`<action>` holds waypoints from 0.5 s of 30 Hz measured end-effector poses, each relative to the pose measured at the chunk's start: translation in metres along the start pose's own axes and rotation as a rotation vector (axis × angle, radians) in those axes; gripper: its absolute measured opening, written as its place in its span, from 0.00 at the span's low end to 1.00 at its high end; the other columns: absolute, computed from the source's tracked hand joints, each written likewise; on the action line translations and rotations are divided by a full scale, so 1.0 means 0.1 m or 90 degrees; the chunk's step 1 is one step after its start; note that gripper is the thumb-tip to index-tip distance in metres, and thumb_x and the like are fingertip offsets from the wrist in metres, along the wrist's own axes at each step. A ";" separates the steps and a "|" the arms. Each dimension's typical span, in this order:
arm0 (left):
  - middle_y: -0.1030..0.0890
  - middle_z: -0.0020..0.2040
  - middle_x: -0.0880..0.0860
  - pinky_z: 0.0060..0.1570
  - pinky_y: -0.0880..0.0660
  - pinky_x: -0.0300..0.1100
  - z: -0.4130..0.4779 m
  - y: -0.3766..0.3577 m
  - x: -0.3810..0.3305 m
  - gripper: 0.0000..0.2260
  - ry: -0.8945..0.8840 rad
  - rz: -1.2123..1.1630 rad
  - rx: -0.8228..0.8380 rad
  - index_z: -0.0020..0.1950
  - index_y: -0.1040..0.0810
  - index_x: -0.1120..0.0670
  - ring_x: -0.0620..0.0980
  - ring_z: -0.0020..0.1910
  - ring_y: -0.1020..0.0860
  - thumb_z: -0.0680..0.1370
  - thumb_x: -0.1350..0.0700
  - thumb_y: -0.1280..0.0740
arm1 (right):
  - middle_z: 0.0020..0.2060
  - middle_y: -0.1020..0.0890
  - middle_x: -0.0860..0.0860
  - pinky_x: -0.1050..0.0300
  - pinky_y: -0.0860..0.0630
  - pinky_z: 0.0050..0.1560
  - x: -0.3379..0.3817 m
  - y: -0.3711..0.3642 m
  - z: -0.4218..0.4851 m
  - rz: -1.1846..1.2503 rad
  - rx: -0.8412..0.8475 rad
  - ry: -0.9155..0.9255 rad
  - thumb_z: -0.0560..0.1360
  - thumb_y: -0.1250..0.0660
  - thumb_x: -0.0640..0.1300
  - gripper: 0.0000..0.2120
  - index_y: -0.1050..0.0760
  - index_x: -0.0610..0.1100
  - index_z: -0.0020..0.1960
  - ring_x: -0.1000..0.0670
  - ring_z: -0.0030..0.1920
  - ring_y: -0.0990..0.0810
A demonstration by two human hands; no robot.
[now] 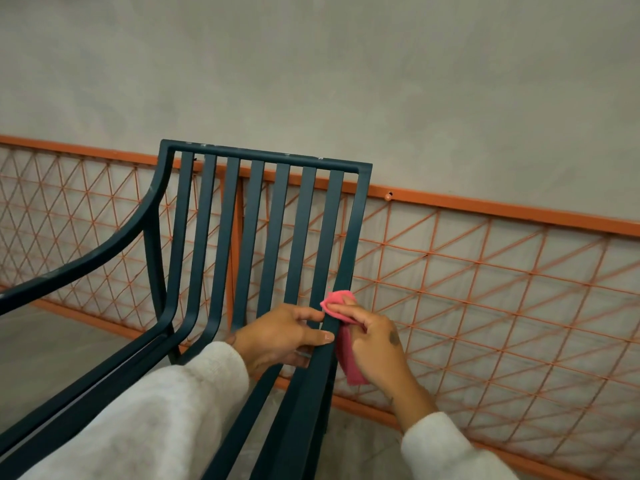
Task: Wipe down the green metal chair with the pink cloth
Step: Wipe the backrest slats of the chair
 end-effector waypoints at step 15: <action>0.19 0.48 0.46 0.51 0.26 0.34 -0.24 0.42 -1.05 0.22 0.022 0.278 -0.146 0.69 0.26 0.52 0.37 0.42 0.23 0.75 0.55 0.28 | 0.65 0.27 0.57 0.54 0.23 0.60 0.88 0.88 0.24 -0.035 0.042 -0.232 0.77 0.36 0.34 0.28 0.33 0.59 0.69 0.53 0.61 0.25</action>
Point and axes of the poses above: each hand's wrist, its own z-axis towards the middle knuckle, its own y-axis out of the back of the hand, x = y × z, the point moved 6 cm from there along z, towards the middle knuckle
